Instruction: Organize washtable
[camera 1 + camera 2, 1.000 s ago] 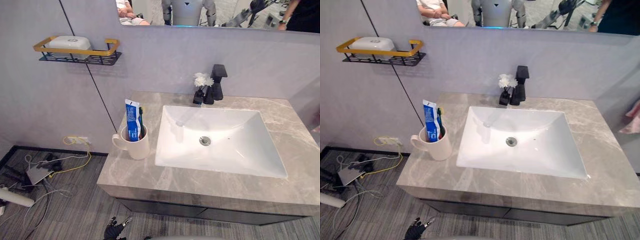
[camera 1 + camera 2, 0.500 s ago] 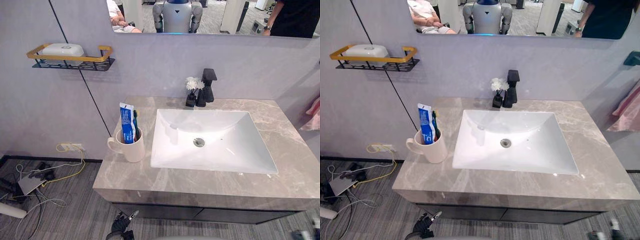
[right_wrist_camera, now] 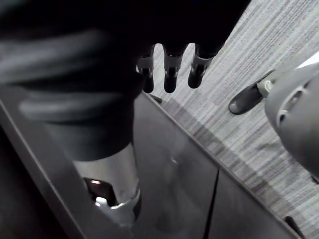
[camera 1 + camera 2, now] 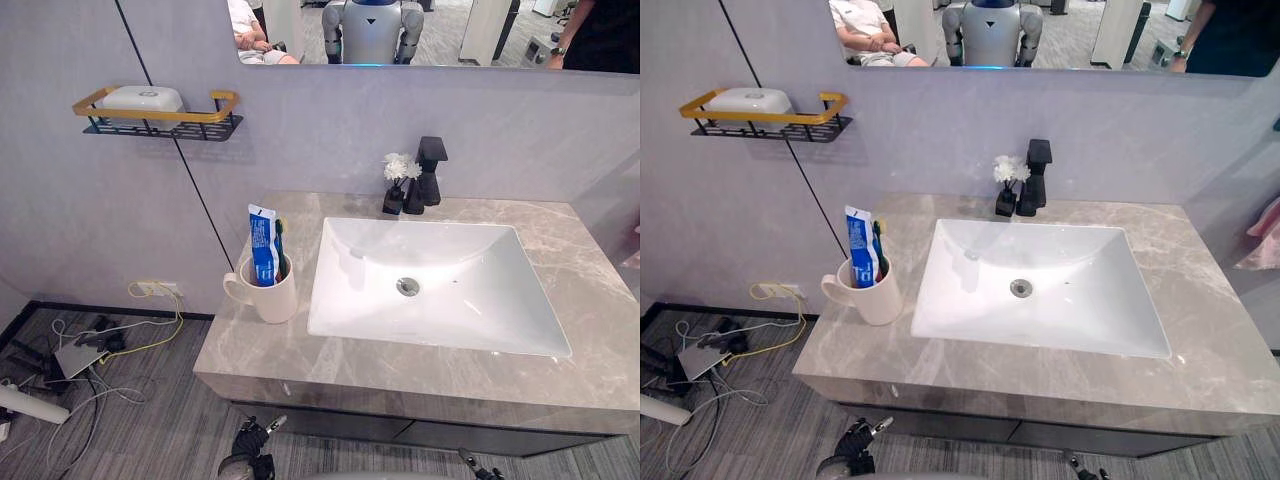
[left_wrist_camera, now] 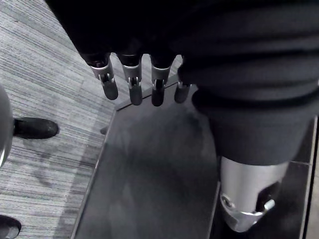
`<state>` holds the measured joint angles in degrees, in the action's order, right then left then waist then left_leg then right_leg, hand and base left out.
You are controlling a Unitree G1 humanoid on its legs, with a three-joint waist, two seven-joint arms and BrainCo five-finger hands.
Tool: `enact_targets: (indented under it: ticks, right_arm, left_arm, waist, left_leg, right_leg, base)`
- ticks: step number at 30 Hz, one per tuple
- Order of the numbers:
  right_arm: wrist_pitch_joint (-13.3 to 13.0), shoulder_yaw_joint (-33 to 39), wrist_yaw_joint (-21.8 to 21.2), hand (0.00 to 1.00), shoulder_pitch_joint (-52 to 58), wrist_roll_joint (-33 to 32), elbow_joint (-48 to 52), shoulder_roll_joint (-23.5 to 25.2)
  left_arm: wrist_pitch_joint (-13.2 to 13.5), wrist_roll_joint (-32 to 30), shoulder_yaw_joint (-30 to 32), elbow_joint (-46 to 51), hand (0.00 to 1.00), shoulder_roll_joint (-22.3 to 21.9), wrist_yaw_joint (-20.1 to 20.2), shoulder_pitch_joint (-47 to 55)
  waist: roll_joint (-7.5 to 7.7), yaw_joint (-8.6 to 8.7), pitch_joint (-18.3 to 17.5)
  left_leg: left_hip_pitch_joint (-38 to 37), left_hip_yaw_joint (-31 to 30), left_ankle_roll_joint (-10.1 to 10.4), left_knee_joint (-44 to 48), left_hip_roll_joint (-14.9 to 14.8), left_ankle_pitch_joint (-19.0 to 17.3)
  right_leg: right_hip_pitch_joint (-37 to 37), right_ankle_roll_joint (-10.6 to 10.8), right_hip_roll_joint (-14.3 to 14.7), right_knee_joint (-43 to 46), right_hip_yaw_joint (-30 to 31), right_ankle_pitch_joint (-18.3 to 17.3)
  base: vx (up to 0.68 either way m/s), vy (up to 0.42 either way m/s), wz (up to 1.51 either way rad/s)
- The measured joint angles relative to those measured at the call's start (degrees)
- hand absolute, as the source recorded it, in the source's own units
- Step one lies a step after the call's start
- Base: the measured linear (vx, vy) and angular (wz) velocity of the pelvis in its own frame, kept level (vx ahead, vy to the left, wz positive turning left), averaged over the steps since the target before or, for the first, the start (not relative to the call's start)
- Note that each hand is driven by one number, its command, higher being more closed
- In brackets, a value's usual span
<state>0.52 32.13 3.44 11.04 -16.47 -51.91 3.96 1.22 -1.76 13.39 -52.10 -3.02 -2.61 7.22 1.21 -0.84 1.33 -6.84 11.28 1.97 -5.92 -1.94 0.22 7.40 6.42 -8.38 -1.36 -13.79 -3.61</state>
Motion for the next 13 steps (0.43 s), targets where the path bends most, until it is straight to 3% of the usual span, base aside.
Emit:
enact_targets:
  ticks: [13]
  right_arm:
    - [0.0,-4.03,-0.91,0.0,-1.16,3.08,-3.49,-0.55]
  left_arm:
    - [0.28,-0.04,-0.49,-1.43,0.0,1.3,0.0,-0.57]
  waist:
    - [0.22,-0.03,1.52]
  left_leg:
    - [-0.07,-0.34,0.1,0.0,0.0,-0.06]
  right_leg:
    - [0.7,-0.01,0.17,-0.77,-0.44,0.0]
  base:
    - [0.0,-0.003,0.01]
